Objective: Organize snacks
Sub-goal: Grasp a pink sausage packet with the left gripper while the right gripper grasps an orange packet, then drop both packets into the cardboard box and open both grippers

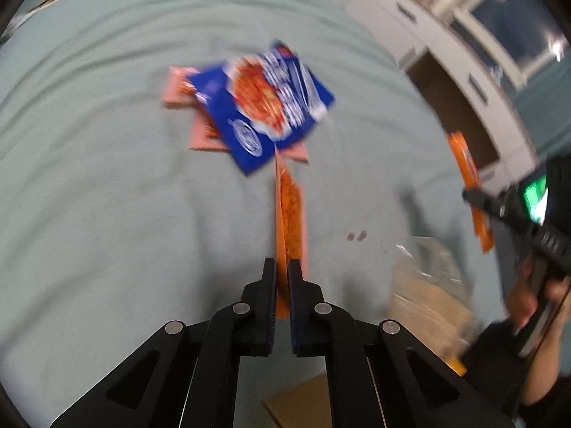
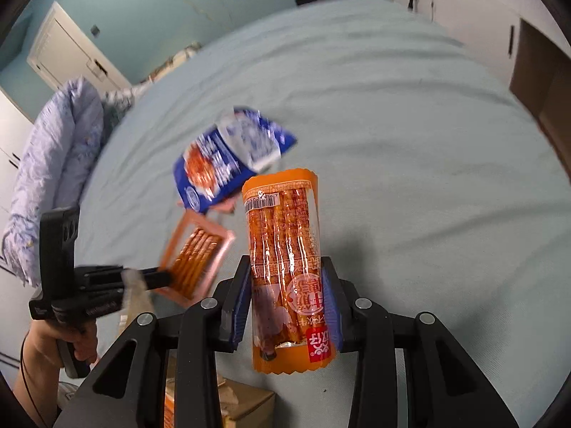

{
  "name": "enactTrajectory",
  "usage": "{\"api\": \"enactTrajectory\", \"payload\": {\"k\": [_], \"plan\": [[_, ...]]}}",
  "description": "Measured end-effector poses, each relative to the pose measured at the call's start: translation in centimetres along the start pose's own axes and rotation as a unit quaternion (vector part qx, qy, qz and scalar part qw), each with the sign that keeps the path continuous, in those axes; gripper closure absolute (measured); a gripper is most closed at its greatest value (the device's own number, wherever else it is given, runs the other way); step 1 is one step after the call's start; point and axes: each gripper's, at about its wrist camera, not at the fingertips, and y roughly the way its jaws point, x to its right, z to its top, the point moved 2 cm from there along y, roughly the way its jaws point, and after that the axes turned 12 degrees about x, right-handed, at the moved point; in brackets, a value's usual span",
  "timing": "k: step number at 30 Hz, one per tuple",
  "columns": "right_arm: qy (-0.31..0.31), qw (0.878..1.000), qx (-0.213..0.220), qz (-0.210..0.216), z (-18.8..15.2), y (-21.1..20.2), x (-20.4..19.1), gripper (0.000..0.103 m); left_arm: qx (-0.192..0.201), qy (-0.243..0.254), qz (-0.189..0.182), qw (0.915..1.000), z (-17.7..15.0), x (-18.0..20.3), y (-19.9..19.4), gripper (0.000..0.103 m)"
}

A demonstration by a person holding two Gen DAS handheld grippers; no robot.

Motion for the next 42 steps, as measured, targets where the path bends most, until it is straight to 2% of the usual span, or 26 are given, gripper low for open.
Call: {"api": "enactTrajectory", "payload": {"k": [2, 5, 10, 11, 14, 16, 17, 18, 19, 20, 22, 24, 25, 26, 30, 32, 33, 34, 37, 39, 41, 42], "plan": [[-0.001, 0.999, 0.033, 0.008, -0.5, -2.4, -0.4, 0.069, 0.025, -0.019, -0.009, 0.9995, -0.1, -0.3, -3.1, 0.099], [-0.002, 0.998, 0.06, 0.029, -2.1, -5.3, -1.1, 0.069, 0.07, -0.027, -0.04, 0.9963, -0.9, 1.1, -7.1, 0.099], [0.0, 0.994, 0.087, 0.07, -4.9, -9.3, -2.5, 0.069, 0.159, -0.034, -0.116, 0.9799, -4.9, 3.9, -14.1, 0.099], [-0.01, 0.993, 0.1, 0.07, -5.4, -10.2, -3.0, 0.069, 0.162, -0.03, -0.124, 0.9785, -4.7, 4.3, -14.4, 0.099], [-0.052, 0.987, 0.13, 0.075, -6.6, -12.3, -4.8, 0.069, 0.152, 0.016, -0.149, 0.977, -6.9, 7.4, -15.7, 0.099], [-0.067, 0.985, 0.135, 0.088, -7.4, -12.8, -5.8, 0.069, 0.138, 0.074, -0.154, 0.9755, -7.6, 9.8, -15.2, 0.098], [-0.072, 0.985, 0.129, 0.094, -7.9, -12.7, -6.1, 0.069, 0.13, 0.089, -0.144, 0.977, -7.8, 10.5, -14.9, 0.097], [-0.077, 0.985, 0.124, 0.093, -8.2, -12.6, -6.3, 0.069, 0.111, 0.107, -0.118, 0.981, -8.0, 11.1, -14.0, 0.097], [-0.081, 0.986, 0.117, 0.09, -8.5, -12.2, -6.4, 0.069, 0.083, 0.122, -0.09, 0.9849, -8.1, 11.6, -12.4, 0.091], [-0.087, 0.987, 0.106, 0.088, -8.8, -11.8, -6.5, 0.068, 0.064, 0.13, -0.065, 0.9873, -8.2, 11.7, -11.4, 0.076], [-0.093, 0.988, 0.097, 0.081, -8.9, -11.5, -6.5, 0.068, 0.04, 0.137, 0.002, 0.9897, -8.2, 11.2, -9.2, 0.053], [-0.087, 0.988, 0.099, 0.083, -8.4, -11.6, -6.2, 0.068, 0.037, 0.113, 0.024, 0.9926, -7.6, 10.0, -8.4, 0.043], [-0.084, 0.988, 0.099, 0.089, -8.4, -11.8, -6.2, 0.068, 0.044, 0.093, 0.035, 0.9941, -7.3, 9.1, -8.7, 0.032], [-0.081, 0.987, 0.1, 0.099, -8.3, -12.2, -6.2, 0.068, 0.06, 0.068, 0.052, 0.9945, -6.8, 8.1, -9.1, 0.029], [-0.1, 0.979, 0.083, 0.157, -9.2, -12.6, -7.6, 0.066, 0.106, -0.017, 0.089, 0.9903, -5.9, 4.3, -11.0, 0.029], [-0.115, 0.975, 0.044, 0.184, -10.3, -12.1, -8.7, 0.061, 0.127, -0.052, 0.109, 0.9845, -5.6, 2.5, -11.3, 0.029], [-0.123, 0.975, 0.018, 0.186, -11.0, -11.5, -9.3, 0.053, 0.135, -0.065, 0.112, 0.9824, -5.4, 1.8, -11.4, 0.029], [-0.129, 0.976, 0.003, 0.177, -11.4, -10.9, -9.5, 0.046, 0.139, -0.078, 0.111, 0.9809, -5.4, 1.2, -11.5, 0.029], [-0.161, 0.983, -0.031, 0.085, -12.2, -8.8, -9.8, 0.046, 0.137, -0.089, 0.107, 0.9807, -5.2, 0.8, -11.2, 0.029], [-0.164, 0.985, 0.002, 0.05, -11.0, -9.3, -9.5, 0.046, 0.134, -0.071, 0.121, 0.9809, -5.2, 1.3, -11.1, 0.029], [-0.122, 0.988, 0.082, 0.049, -8.7, -11.9, -7.9, 0.046, 0.131, -0.054, 0.134, 0.9808, -5.3, 1.8, -11.5, 0.029], [-0.105, 0.987, 0.109, 0.045, -8.2, -12.9, -7.1, 0.041, 0.13, -0.045, 0.14, 0.9806, -5.3, 2.0, -11.3, 0.029]]}}
